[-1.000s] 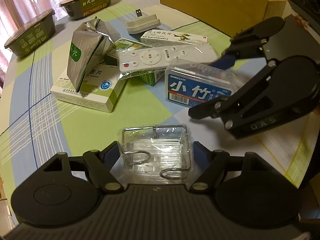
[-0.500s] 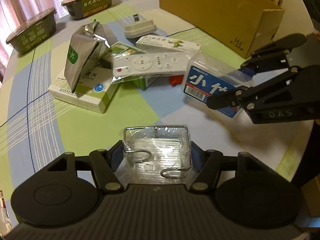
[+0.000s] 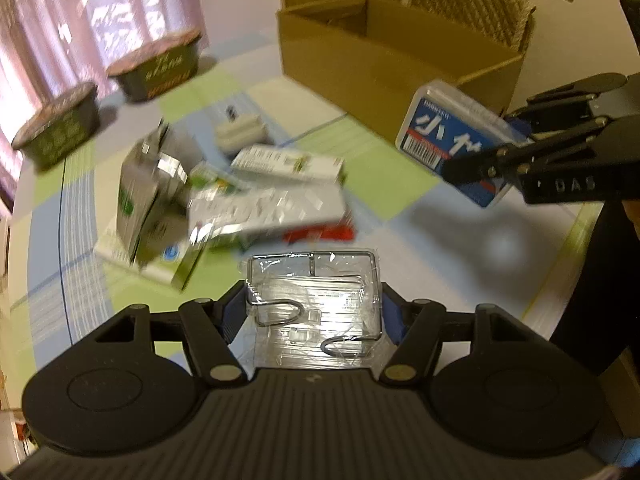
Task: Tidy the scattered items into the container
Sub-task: 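Grasp the clear plastic case with the right gripper while the left gripper holds the hook bag, then carry both items to the cardboard box and open both grippers inside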
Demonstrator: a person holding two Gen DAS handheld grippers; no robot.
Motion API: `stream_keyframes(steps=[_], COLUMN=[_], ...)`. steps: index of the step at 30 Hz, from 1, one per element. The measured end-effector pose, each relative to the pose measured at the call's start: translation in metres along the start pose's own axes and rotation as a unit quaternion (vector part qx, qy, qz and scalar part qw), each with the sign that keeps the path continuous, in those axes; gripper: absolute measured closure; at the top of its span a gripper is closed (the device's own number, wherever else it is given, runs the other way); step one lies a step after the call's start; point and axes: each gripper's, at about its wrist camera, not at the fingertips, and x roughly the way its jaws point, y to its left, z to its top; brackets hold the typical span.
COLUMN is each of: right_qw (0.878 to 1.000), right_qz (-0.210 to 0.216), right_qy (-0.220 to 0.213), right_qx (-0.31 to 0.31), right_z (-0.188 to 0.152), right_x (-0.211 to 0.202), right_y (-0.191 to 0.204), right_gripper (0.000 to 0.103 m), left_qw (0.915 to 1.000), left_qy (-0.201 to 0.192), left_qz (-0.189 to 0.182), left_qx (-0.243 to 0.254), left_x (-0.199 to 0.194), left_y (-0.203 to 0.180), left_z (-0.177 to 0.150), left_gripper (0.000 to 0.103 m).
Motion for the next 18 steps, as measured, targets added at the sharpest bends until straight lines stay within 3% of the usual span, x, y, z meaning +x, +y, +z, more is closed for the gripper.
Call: stream_keyframes(steps=[7, 18], right_qw=[0.998, 0.992], right_qz=[-0.045, -0.108], right_qy=[-0.043, -0.06], right_qx=[0.003, 0.038], right_z=[0.028, 0.057], right_x=[-0.039, -0.055], right_y=[-0.05, -0.153], right_gripper=[0.069, 0.069], left_qw=[0.9992, 0.9944], left_qy=[-0.035, -0.089], left_qz=[-0.006, -0.047], left_qx=[0.018, -0.031], left_x=[-0.004, 0.027], left_y=[-0.034, -0.077], left_z=[0.064, 0.174], left_gripper=[0.04, 0.04])
